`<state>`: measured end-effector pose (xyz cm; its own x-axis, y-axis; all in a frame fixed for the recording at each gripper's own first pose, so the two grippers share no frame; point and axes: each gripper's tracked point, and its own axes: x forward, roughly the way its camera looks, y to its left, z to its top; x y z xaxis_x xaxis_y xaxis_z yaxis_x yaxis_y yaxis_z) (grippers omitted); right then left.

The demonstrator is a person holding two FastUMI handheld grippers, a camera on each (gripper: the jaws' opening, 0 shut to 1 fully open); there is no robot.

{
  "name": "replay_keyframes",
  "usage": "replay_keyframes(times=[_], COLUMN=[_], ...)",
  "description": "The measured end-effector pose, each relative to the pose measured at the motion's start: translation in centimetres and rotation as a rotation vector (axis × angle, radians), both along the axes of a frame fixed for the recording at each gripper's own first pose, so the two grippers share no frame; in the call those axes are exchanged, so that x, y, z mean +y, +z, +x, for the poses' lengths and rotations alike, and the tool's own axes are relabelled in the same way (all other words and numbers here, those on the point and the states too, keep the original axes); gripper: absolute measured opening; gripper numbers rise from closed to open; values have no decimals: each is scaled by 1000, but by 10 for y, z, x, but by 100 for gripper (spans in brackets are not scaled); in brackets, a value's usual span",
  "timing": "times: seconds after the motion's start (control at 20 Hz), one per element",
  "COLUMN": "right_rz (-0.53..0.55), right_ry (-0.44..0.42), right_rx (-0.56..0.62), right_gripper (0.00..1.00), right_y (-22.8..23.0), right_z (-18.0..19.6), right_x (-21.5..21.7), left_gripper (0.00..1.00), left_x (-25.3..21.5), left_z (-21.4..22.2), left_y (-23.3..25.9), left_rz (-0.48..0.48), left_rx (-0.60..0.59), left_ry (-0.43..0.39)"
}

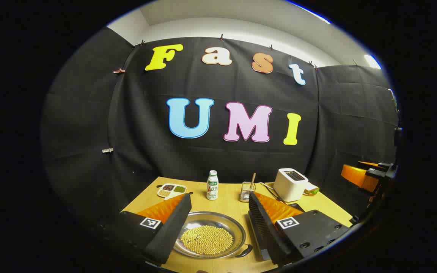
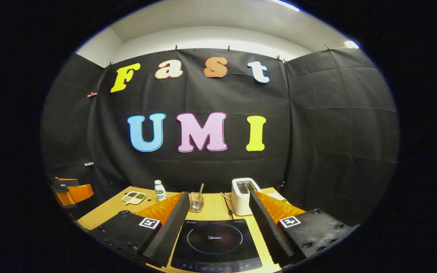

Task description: First push the handle of the pot to place it horizontally, then grasp the pot with both hands and set it on the induction cooktop.

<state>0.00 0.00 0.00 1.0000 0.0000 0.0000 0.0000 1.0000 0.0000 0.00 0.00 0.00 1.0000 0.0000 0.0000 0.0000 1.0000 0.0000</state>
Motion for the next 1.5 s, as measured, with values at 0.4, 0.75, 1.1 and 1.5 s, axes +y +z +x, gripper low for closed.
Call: replay_keyframes(times=[0.4, 0.75, 1.1, 1.5], right_rz=[0, 4, 8, 12], right_ry=[7, 10, 13, 11], right_rx=[1, 7, 14, 33], right_gripper=[96, 96, 96, 98], right_y=[0, -3, -4, -8], right_z=[-3, -3, -3, -1], right_x=[1, 2, 4, 4], left_gripper=[95, 95, 95, 65], left_x=[-3, -4, -5, 5], left_z=[-2, -4, -1, 6], left_y=[-8, -15, -22, -37], left_rz=[20, 24, 32, 41], left_rx=[16, 32, 65, 137], left_ry=[-16, -20, -67, -100])
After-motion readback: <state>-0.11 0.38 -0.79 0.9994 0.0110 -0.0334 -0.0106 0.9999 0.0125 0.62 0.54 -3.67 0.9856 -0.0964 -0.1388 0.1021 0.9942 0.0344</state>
